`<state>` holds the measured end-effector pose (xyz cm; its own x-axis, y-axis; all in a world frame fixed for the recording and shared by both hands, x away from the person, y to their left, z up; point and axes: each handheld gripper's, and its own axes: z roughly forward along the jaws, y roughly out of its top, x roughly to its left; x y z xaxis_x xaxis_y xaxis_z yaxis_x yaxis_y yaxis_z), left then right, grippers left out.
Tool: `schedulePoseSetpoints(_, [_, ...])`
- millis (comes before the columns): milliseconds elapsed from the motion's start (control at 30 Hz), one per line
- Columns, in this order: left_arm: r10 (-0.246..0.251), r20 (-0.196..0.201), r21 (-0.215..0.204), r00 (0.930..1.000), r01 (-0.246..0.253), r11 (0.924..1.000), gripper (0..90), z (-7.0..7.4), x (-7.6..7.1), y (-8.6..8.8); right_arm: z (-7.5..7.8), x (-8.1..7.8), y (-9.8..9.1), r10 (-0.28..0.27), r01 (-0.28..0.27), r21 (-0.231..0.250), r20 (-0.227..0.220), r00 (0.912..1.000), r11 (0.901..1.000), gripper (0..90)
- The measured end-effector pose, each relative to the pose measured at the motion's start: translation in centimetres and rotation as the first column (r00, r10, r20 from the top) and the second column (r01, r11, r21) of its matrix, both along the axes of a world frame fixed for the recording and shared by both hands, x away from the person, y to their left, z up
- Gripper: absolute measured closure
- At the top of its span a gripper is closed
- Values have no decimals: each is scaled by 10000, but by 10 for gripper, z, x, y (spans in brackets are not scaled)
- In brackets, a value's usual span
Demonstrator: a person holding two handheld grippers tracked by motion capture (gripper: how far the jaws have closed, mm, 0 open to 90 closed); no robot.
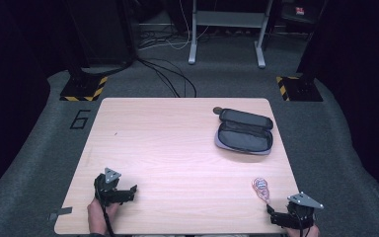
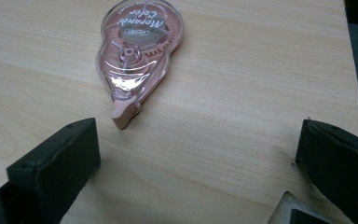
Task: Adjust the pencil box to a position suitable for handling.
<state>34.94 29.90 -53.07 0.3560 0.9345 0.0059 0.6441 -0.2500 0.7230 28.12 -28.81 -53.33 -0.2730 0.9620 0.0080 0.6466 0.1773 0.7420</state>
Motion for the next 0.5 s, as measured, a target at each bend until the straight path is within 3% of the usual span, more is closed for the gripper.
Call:
schedulePoseSetpoints(333, [-5,-9,-17,10000,5,10000,16,0,0,0,2,2,3,-230,228,-87,-192,9996,9997,0])
schedulePoseSetpoints(500, [-1,0,-5,10000,1,10000,17,0,0,0,3,3,6,-63,64,81,-97,9999,9999,0])
